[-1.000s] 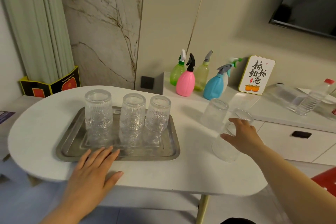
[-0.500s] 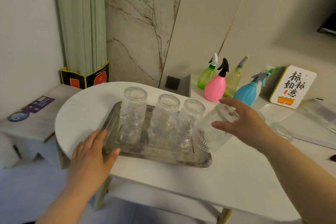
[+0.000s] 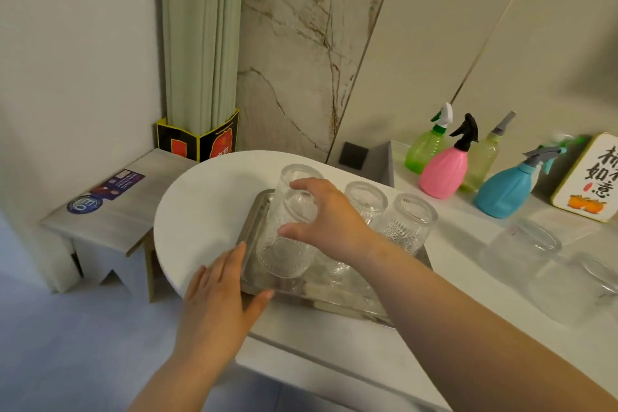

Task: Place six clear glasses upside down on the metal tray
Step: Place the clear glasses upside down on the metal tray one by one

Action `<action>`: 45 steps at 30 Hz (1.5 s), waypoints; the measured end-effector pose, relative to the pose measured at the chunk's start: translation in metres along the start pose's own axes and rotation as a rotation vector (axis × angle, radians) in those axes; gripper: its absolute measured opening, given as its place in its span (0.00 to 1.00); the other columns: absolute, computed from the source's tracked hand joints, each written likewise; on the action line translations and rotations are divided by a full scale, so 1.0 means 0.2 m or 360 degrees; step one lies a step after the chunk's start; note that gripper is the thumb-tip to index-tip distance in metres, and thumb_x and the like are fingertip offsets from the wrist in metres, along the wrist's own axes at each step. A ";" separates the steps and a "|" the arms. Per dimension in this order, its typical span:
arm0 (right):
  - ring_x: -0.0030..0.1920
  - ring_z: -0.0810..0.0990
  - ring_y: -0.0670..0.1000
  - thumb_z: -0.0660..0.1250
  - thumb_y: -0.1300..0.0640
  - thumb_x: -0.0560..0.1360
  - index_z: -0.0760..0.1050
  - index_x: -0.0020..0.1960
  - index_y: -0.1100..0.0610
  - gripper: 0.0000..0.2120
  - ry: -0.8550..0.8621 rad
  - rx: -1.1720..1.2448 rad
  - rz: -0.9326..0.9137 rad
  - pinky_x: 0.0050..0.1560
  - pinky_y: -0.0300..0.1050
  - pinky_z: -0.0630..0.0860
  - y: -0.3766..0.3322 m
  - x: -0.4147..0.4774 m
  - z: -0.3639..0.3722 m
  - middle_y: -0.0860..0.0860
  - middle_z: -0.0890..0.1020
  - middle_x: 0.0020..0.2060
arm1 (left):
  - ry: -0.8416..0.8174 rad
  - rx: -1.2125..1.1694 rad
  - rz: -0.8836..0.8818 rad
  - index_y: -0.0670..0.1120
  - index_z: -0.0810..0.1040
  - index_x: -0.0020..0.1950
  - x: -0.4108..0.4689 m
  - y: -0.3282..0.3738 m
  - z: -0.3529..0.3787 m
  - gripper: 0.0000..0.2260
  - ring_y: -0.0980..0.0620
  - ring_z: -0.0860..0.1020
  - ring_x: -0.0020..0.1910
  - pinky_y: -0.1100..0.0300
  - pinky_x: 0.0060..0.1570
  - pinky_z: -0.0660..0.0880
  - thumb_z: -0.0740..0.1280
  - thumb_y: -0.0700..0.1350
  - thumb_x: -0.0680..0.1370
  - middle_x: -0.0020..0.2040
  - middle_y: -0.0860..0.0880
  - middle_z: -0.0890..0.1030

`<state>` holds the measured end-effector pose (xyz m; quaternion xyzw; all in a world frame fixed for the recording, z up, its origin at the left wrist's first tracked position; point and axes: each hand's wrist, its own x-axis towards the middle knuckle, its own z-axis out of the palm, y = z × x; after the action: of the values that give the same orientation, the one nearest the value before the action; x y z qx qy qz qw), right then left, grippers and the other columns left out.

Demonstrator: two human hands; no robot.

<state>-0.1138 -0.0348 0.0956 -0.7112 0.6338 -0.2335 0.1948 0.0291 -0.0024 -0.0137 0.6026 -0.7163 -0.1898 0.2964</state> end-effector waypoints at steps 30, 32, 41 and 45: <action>0.60 0.72 0.55 0.66 0.59 0.72 0.72 0.61 0.58 0.17 0.0704 -0.0257 0.0580 0.56 0.42 0.67 0.81 -0.57 -0.72 0.56 0.73 0.63 | -0.0116 0.0247 0.0871 0.43 0.83 0.47 -0.23 0.58 0.24 0.31 0.47 0.75 0.54 0.65 0.67 0.47 0.42 0.54 0.81 0.48 0.43 0.84; 0.62 0.70 0.57 0.65 0.59 0.73 0.72 0.61 0.58 0.17 0.0785 -0.0282 0.0679 0.60 0.45 0.66 0.90 -0.63 -0.80 0.57 0.73 0.64 | -0.0106 0.0284 0.0916 0.43 0.82 0.47 -0.19 0.66 0.29 0.24 0.47 0.82 0.48 0.65 0.66 0.47 0.49 0.53 0.79 0.48 0.44 0.85; 0.71 0.55 0.59 0.65 0.55 0.73 0.63 0.68 0.57 0.26 0.0911 -0.0476 0.0847 0.71 0.53 0.56 1.15 -0.64 -1.00 0.58 0.61 0.72 | -0.0232 0.0592 0.0903 0.49 0.84 0.43 -0.11 0.71 0.47 0.37 0.53 0.84 0.39 0.56 0.35 0.80 0.35 0.58 0.79 0.42 0.50 0.86; 0.72 0.55 0.59 0.64 0.51 0.73 0.57 0.71 0.55 0.30 0.0778 -0.0424 0.0822 0.71 0.55 0.56 1.17 -0.53 -1.00 0.56 0.58 0.73 | -0.0189 0.0614 0.0944 0.50 0.84 0.41 -0.11 0.71 0.49 0.37 0.54 0.84 0.40 0.61 0.35 0.79 0.35 0.58 0.79 0.42 0.51 0.86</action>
<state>-0.4284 0.0459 0.1146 -0.4703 0.8449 -0.2550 -0.0039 -0.1399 0.0390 -0.0021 0.4013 -0.8986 0.0085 0.1773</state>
